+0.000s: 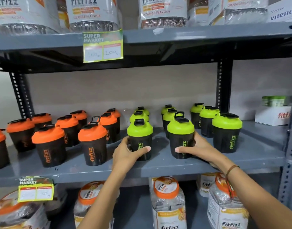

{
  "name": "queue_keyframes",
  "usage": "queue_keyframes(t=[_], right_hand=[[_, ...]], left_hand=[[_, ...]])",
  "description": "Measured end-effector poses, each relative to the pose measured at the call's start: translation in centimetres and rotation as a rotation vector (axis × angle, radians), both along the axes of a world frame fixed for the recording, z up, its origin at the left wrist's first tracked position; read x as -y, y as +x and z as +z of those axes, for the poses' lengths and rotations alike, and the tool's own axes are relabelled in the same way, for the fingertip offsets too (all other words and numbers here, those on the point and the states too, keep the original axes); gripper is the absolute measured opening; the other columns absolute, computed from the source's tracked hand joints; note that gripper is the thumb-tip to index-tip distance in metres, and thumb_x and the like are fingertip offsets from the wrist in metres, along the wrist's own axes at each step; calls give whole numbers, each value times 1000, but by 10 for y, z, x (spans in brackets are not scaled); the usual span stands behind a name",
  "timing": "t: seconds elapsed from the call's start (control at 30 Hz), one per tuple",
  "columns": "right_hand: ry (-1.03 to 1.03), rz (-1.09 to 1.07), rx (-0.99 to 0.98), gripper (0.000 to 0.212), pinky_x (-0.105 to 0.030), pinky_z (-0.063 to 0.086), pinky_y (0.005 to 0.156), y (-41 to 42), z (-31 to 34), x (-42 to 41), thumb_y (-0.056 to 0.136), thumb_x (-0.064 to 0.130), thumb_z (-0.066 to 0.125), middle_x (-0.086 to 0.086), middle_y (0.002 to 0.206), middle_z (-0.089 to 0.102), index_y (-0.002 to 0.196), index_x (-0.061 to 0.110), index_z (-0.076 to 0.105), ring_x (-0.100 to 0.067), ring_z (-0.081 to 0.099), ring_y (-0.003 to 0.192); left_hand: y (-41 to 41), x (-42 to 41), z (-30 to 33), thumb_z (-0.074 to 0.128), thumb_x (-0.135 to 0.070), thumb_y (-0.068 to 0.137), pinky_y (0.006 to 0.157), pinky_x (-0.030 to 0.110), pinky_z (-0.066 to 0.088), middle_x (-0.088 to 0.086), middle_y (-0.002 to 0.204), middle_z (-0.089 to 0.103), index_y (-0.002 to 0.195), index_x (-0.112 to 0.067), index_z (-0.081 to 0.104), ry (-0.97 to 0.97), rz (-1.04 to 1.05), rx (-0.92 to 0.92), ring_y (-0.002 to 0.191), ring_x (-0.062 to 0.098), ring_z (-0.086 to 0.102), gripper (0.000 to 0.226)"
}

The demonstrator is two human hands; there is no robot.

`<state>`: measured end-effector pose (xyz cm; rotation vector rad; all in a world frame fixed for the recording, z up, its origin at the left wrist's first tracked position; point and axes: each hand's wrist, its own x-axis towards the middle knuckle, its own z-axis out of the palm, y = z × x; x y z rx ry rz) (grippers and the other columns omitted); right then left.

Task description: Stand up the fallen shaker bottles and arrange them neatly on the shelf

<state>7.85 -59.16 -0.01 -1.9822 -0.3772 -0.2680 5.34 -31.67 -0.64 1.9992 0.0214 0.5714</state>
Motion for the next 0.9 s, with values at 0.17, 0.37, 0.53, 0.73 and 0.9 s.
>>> queue_keyframes(t=[0.17,0.37,0.53,0.73,0.9], right_hand=[[-24,-16,38,105,-39,50,103,1,-4,-1,51,59,91,13,132,63,142,35,43,-7,60,120],[-28,2,64,102,-33,51,101,3,-5,0,54,55,91,14,132,62,141,35,43,-2,59,118],[-29,-10,45,97,-17,51,90,5,-7,0,50,63,90,27,126,59,131,55,38,10,57,113],[179,-53,54,111,-28,40,101,-3,-7,4,45,74,85,27,132,52,140,52,31,8,55,118],[333,-310,278,86,-32,46,100,-46,-8,-16,61,70,74,4,131,59,136,34,50,-11,59,119]], left_hand=[[0,-1,-1,78,-73,38,89,38,52,-13,107,70,111,-40,55,-11,-14,8,99,6,64,84],[1,1,-3,75,-76,37,84,33,51,-16,108,68,111,-43,52,15,-9,40,98,5,63,84],[2,1,-4,73,-79,38,88,38,53,-16,113,67,112,-43,51,26,-30,52,103,7,62,85],[-6,-4,-1,76,-76,37,101,44,47,-7,137,54,133,-35,40,36,-88,40,121,12,53,111],[-37,-19,-6,77,-72,41,105,41,44,-3,144,47,142,-29,30,56,-96,69,129,11,47,119]])
